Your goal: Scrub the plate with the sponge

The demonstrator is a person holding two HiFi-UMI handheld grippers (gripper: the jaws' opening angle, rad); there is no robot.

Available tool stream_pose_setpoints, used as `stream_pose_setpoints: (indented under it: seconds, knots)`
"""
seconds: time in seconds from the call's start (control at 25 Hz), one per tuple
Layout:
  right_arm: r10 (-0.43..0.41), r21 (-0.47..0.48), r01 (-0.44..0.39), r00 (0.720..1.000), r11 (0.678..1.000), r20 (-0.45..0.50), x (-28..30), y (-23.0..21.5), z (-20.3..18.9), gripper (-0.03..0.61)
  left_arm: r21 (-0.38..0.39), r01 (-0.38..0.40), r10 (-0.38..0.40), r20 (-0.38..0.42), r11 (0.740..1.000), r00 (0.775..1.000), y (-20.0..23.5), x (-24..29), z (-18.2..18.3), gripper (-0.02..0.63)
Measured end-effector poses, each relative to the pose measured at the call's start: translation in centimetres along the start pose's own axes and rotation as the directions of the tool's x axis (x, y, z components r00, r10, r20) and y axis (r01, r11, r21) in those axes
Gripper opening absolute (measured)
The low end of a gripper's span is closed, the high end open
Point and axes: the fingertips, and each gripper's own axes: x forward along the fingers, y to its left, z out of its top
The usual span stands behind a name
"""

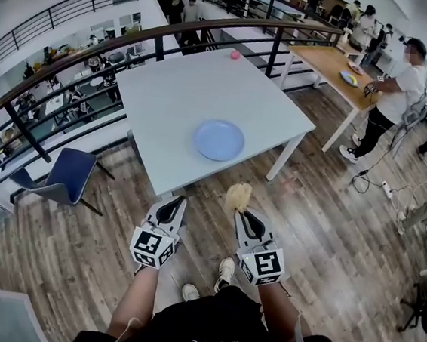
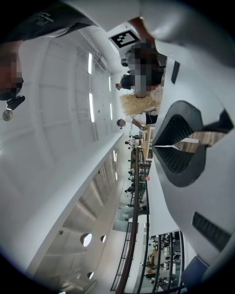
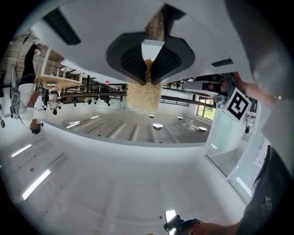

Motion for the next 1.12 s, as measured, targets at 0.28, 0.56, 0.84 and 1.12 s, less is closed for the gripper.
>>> stream_pose_setpoints:
  seconds: [0.28, 0.56, 0.84, 1.12]
  knots:
    - [0.027, 0.008, -0.027, 0.999, 1.000, 0.017, 2.8, -3.1, -0.3, 0.044, 0.007, -0.013, 0.013, 0.003, 1.000, 1.000, 0.5, 4.0, 0.3, 0.018]
    - [0.078, 0.028, -0.080, 0.996, 0.996, 0.053, 5.7, -5.9, 0.9, 0.044, 0.041, -0.047, 0.047, -0.004, 0.998, 0.999, 2.1, 8.0, 0.9, 0.018]
    - [0.116, 0.036, -0.119, 0.991, 0.992, 0.061, 9.1, -8.6, 1.2, 0.044, 0.035, -0.070, 0.070, -0.009, 0.997, 0.997, 3.2, 11.6, 1.1, 0.018]
    - [0.117, 0.016, -0.118, 0.990, 0.993, 0.078, 10.8, -11.7, 0.8, 0.044, 0.024, -0.109, 0.109, -0.015, 0.994, 0.994, 4.1, 14.3, 0.9, 0.018]
